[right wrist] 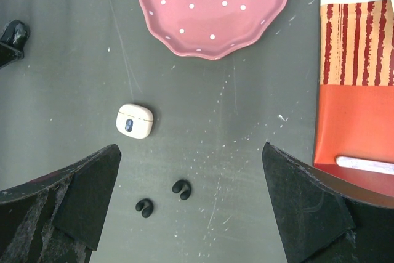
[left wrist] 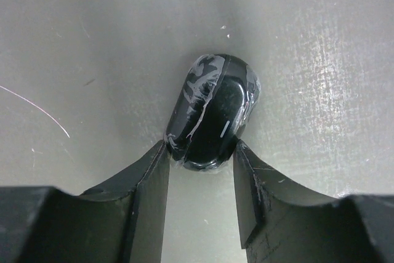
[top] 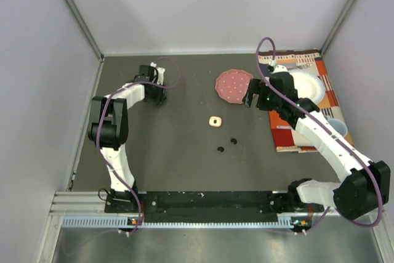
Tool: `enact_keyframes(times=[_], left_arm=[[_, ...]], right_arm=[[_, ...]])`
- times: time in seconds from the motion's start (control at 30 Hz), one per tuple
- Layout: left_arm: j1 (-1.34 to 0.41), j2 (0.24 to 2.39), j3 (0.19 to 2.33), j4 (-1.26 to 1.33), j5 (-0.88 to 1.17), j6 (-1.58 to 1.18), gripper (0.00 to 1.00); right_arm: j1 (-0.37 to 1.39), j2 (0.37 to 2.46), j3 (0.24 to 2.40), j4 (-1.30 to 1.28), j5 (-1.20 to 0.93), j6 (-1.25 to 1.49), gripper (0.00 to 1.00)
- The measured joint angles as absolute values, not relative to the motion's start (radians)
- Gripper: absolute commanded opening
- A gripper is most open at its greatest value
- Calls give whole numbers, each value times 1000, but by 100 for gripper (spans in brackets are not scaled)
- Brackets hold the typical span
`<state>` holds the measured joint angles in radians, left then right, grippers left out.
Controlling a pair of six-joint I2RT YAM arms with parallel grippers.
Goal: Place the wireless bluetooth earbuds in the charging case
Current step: Pick up the charging case from the center of the board.
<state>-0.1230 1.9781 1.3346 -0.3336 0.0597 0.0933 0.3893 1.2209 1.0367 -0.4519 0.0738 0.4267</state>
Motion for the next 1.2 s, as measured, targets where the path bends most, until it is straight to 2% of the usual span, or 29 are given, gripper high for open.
enact_keyframes(times=[0.13,0.27,0.8,0.83,0.93,1.1,1.2], left_arm=[[-122,1978,1335,-331,60,93,53],[-122,1978,1335,-327,50,93,55],[-122,1978,1330,-276,-4,108,59],[-121,1978,1331,-277,8,110,66],[-119,1982,1347,-293,39,126,69],[-119,1990,1389,-321,78,146,66],[-119,2004,1413,-331,91,156,61]], right_arm=[[389,1223,1037,-453,73,427,99],[389,1223,1037,-453,73,426,99],[390,1229,1046,-451,58,412,99],[389,1232,1048,-451,58,411,99],[389,1241,1049,-451,54,411,99],[389,1243,1049,-450,51,406,99],[389,1245,1049,-450,51,403,99]])
